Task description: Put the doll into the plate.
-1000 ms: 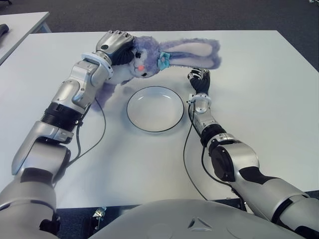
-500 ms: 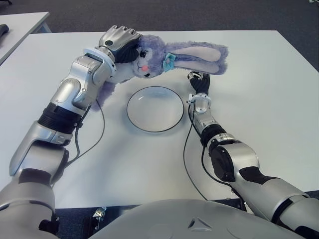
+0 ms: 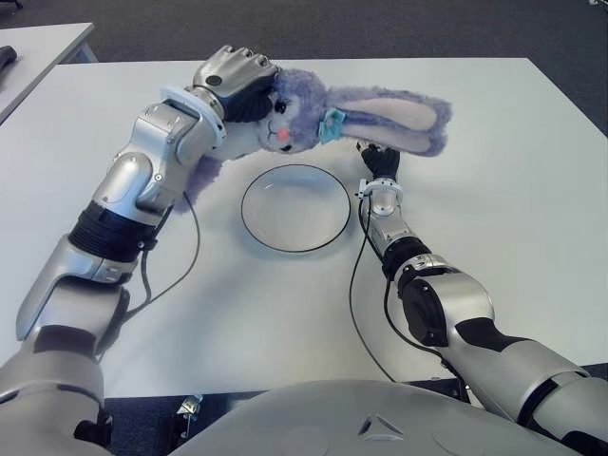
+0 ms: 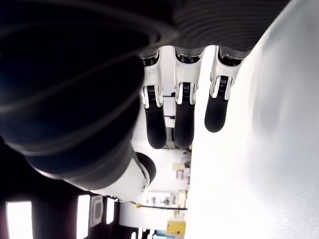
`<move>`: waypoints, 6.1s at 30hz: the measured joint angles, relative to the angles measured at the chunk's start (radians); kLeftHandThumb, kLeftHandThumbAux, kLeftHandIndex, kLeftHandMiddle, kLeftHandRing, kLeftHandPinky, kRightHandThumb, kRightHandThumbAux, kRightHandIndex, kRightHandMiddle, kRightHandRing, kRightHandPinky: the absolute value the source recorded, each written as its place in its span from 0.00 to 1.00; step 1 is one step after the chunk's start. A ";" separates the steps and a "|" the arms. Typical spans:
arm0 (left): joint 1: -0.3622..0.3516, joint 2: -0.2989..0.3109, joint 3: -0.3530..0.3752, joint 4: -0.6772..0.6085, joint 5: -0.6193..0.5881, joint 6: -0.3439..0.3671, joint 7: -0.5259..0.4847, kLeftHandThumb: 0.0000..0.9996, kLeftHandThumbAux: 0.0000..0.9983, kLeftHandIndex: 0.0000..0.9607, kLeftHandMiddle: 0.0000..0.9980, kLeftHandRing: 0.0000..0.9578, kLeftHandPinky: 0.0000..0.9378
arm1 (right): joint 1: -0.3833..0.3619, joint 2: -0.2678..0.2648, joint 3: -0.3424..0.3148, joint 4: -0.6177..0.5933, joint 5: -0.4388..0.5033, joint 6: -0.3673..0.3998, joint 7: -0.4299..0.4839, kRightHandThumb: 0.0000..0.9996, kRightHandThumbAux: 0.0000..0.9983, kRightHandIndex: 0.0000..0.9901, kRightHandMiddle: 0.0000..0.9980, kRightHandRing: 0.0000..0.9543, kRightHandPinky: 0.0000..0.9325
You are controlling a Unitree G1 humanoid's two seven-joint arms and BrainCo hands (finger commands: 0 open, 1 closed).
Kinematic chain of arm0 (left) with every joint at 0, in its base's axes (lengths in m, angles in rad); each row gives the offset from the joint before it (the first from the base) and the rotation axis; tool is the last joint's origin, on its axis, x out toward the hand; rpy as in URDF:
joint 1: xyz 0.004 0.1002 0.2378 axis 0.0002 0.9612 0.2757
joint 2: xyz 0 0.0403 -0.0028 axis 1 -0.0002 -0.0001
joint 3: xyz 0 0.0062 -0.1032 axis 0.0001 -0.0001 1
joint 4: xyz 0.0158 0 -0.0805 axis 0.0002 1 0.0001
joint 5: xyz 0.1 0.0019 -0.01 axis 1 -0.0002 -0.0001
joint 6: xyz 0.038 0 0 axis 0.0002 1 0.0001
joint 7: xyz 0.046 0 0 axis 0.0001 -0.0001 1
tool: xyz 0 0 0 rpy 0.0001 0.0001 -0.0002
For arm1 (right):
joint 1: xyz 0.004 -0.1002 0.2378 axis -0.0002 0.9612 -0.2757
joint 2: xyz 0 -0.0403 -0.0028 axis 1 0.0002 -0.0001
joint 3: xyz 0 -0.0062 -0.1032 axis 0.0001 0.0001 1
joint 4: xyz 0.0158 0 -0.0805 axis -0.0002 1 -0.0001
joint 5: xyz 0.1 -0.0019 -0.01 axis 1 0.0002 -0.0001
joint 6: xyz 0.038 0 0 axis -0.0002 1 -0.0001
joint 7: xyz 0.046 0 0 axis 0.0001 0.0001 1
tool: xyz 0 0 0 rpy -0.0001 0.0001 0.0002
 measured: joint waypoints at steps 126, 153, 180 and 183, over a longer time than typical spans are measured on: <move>0.220 -0.236 0.033 -0.034 0.059 -0.126 0.187 0.16 0.33 0.04 0.16 0.19 0.19 | 0.000 0.000 0.021 0.001 -0.029 0.000 -0.064 0.73 0.86 0.21 0.29 0.29 0.22; 0.243 -0.219 0.036 -0.091 0.040 -0.071 0.081 0.07 0.25 0.00 0.00 0.00 0.00 | 0.000 0.000 -0.004 0.001 -0.018 0.000 -0.072 0.80 0.82 0.24 0.36 0.34 0.26; 0.239 -0.200 0.073 -0.150 -0.010 -0.019 -0.019 0.00 0.27 0.00 0.00 0.00 0.00 | 0.000 0.000 -0.004 0.001 -0.015 -0.002 -0.017 0.76 0.87 0.20 0.31 0.36 0.29; 0.226 -0.183 0.090 -0.155 -0.018 -0.009 -0.048 0.00 0.27 0.00 0.00 0.00 0.00 | 0.000 0.000 -0.004 0.001 -0.016 -0.002 -0.017 0.74 0.87 0.21 0.31 0.35 0.29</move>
